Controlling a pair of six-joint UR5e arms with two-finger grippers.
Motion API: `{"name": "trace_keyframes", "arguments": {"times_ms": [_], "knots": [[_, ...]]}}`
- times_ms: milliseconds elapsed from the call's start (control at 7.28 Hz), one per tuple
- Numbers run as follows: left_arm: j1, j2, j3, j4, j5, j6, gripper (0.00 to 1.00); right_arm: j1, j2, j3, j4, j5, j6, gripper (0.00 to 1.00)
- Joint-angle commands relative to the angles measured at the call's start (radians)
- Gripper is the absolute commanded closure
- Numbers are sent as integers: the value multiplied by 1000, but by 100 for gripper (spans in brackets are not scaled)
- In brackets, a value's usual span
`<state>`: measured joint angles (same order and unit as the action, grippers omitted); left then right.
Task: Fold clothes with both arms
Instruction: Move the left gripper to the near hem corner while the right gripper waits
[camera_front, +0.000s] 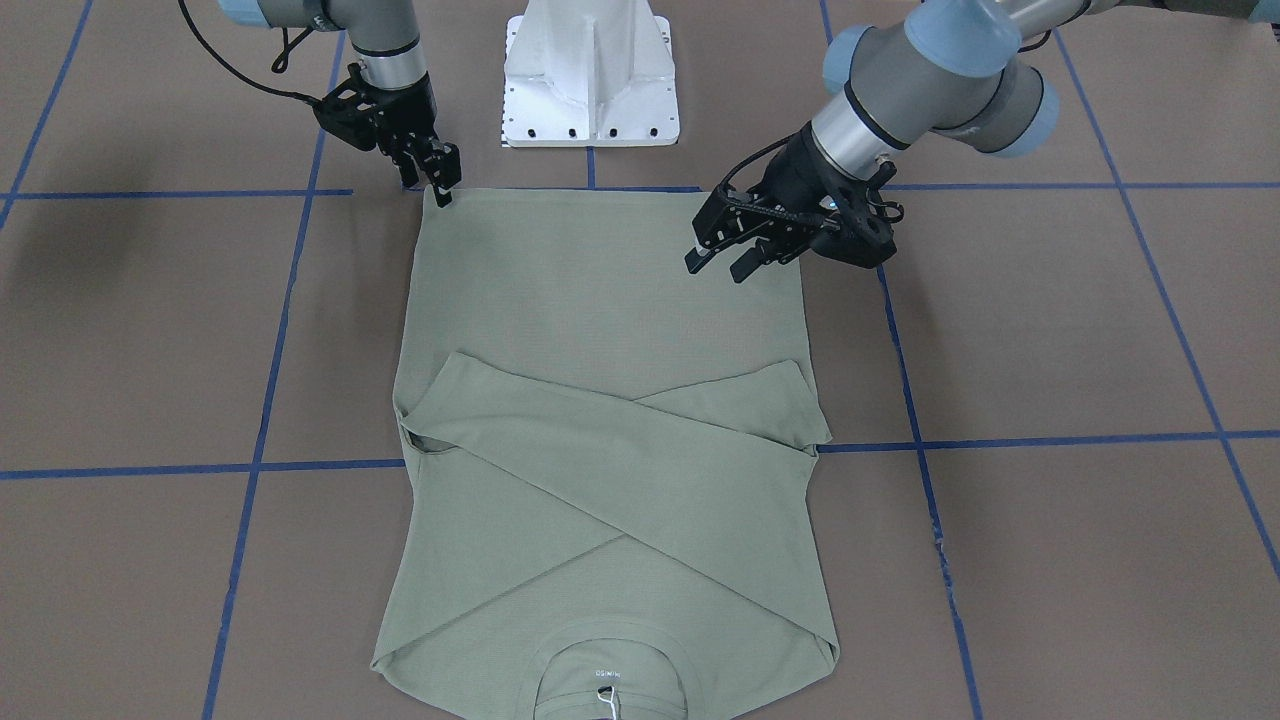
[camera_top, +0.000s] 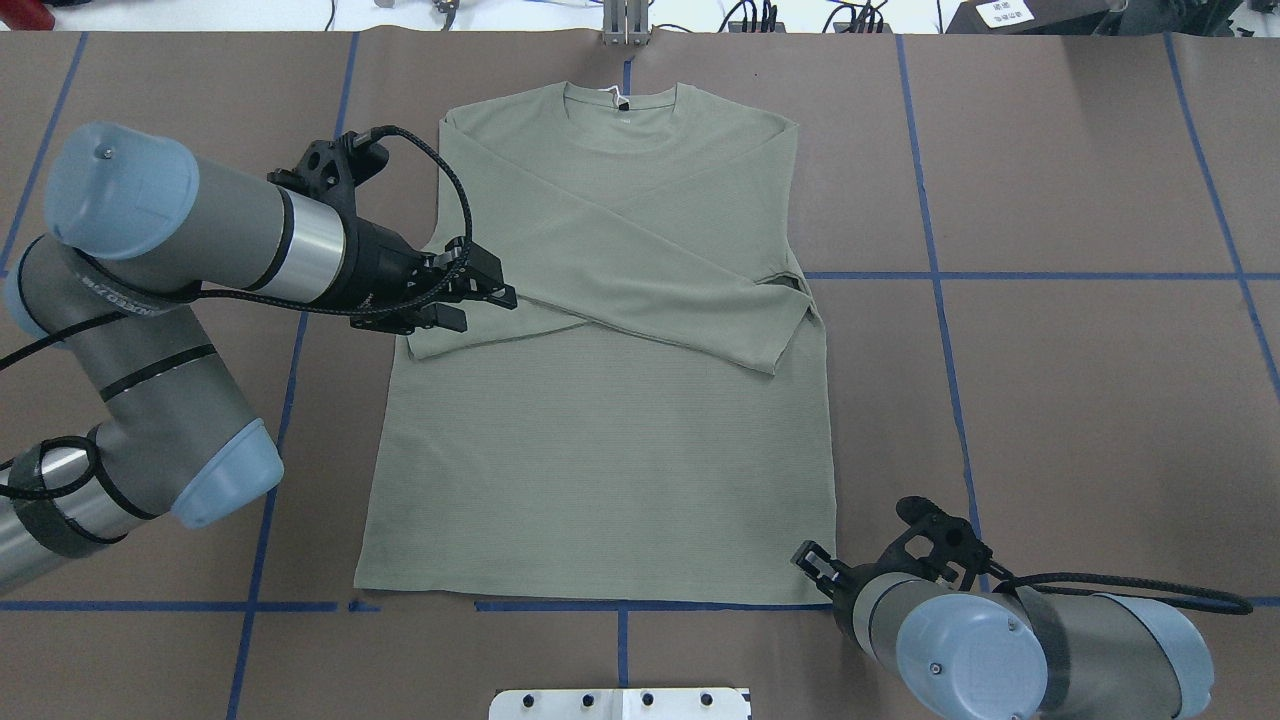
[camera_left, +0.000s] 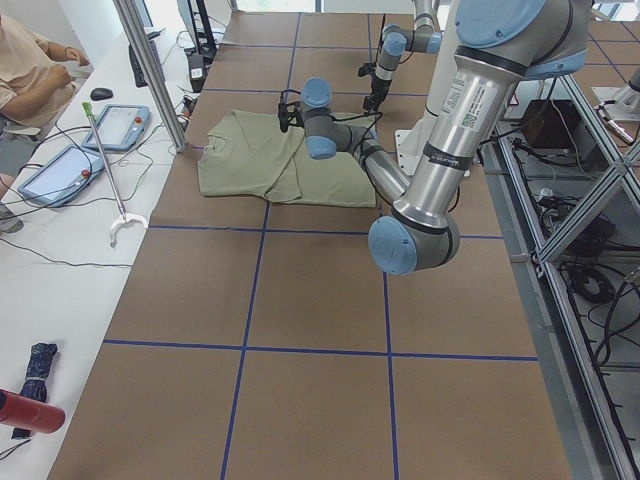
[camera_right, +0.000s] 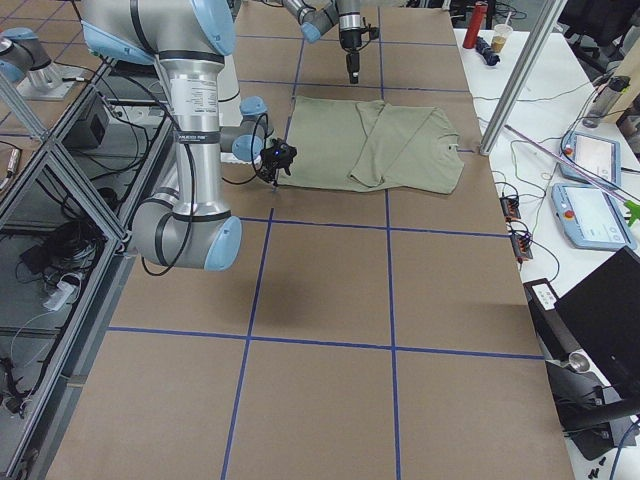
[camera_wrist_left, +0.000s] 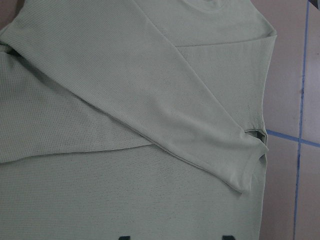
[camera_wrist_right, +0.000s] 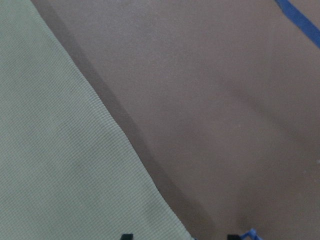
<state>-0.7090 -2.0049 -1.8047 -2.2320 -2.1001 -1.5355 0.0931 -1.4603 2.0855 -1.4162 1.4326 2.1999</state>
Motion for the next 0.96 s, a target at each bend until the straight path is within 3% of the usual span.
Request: {"name": "trace_keyframes", "arguments": {"times_ms": [0,412,549,687,824], "knots": [[-1,0,1,0,0,0,31,-3,1,-1,0,15,1,33],[-3,0,1,0,0,0,31,-13,2,-7,5,17,1,35],[-1,5,-1,0,0,0,31,-12,3,-5,5,17,1,59],[-3,5,-2,0,0,-1,31,-12,3,-1,5,19,1,100],[-3,5,-2,0,0,-2,31,-10,5,-4,8,40,1,100]]}}
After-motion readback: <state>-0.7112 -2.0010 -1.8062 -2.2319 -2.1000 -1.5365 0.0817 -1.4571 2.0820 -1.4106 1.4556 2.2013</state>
